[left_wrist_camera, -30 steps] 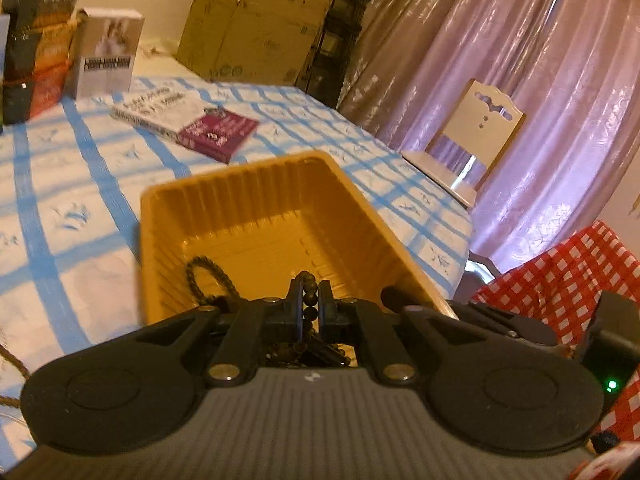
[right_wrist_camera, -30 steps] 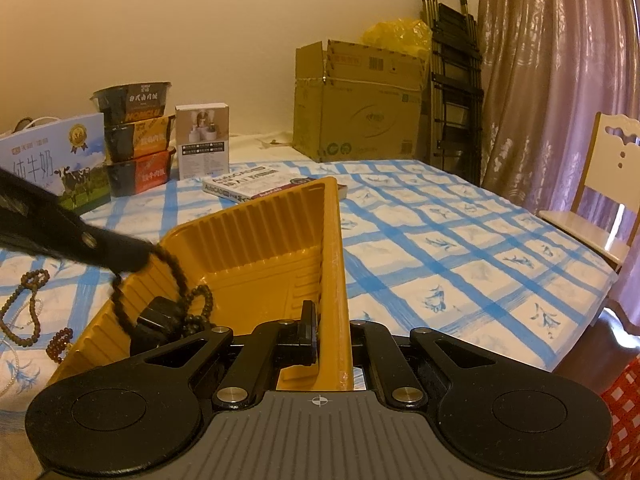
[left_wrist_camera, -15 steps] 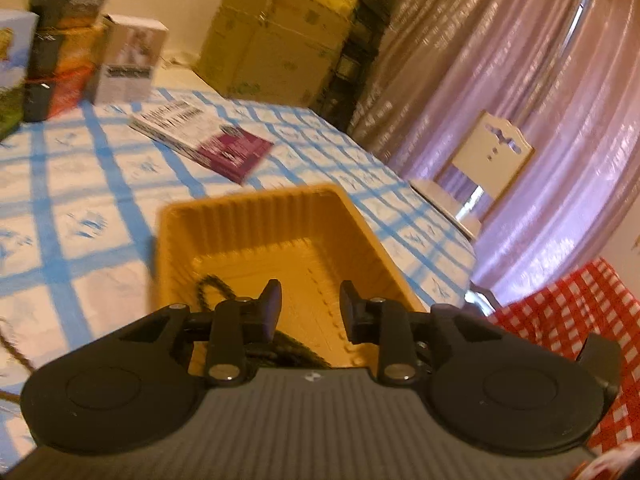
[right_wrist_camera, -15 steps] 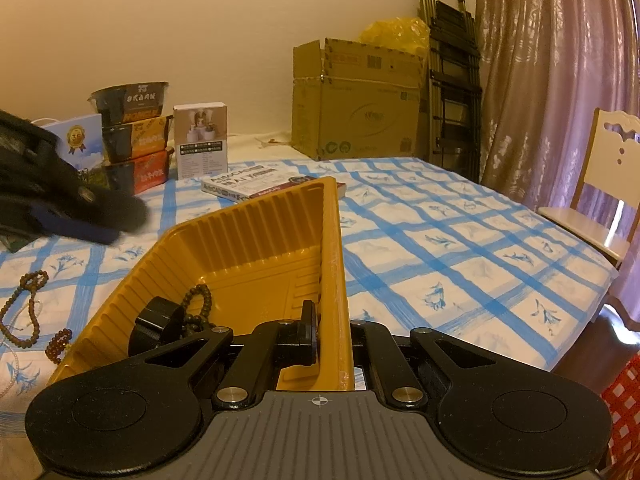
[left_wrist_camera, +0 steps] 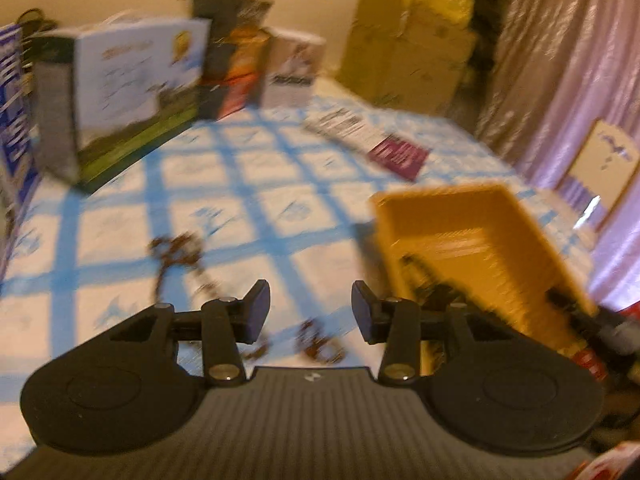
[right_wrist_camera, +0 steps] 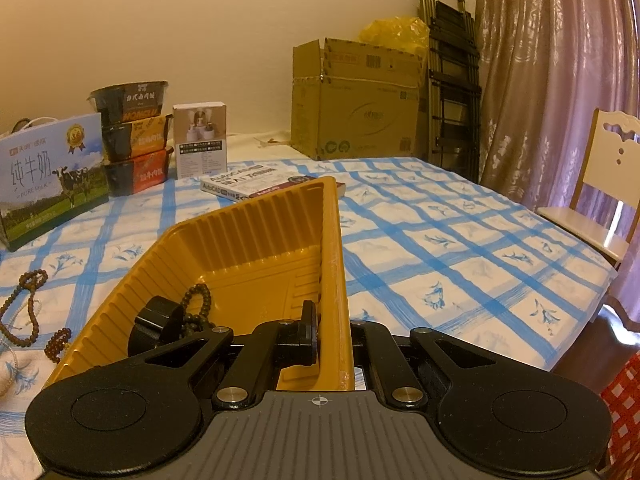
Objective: Organize jewelry
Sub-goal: 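Move the open left tool back toward the long brown bead strand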
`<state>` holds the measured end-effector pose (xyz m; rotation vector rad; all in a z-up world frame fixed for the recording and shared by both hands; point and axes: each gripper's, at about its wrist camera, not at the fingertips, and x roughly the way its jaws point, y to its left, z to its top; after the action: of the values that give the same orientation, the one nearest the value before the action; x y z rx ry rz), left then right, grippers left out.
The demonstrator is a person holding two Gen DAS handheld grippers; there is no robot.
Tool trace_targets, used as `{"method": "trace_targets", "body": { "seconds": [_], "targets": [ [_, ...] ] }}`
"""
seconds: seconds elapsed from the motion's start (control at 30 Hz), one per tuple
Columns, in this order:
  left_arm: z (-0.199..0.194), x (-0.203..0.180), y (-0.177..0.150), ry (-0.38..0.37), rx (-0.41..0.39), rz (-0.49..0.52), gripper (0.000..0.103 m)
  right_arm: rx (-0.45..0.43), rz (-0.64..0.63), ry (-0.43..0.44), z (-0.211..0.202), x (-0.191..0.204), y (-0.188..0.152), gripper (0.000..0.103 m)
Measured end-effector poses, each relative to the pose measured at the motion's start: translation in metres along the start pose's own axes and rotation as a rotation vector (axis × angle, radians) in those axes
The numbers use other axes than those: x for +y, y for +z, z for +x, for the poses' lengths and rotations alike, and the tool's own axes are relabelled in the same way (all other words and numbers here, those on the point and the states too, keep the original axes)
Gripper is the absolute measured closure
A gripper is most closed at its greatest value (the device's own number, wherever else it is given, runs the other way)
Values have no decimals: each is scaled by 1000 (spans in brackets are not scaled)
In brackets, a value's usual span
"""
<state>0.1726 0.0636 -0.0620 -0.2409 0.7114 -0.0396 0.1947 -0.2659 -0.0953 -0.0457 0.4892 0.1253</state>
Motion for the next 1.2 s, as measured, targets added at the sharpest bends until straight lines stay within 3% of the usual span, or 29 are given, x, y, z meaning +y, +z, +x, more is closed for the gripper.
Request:
{"method": "trace_targets", "body": {
  "seconds": [0.27, 0.57, 0.8, 1.2],
  "targets": [
    [3, 10, -38, 45, 81, 15, 63, 0, 1, 1, 0, 0, 0, 99],
    [5, 5, -55, 71, 117, 55, 63, 2, 2, 0, -1, -3, -1, 99],
    [11, 11, -50, 113, 101, 76, 63, 2, 1, -1, 0, -2, -1, 99],
    [49, 59, -15, 253, 75, 85, 64, 3, 1, -1, 0, -2, -1, 99]
  ]
}}
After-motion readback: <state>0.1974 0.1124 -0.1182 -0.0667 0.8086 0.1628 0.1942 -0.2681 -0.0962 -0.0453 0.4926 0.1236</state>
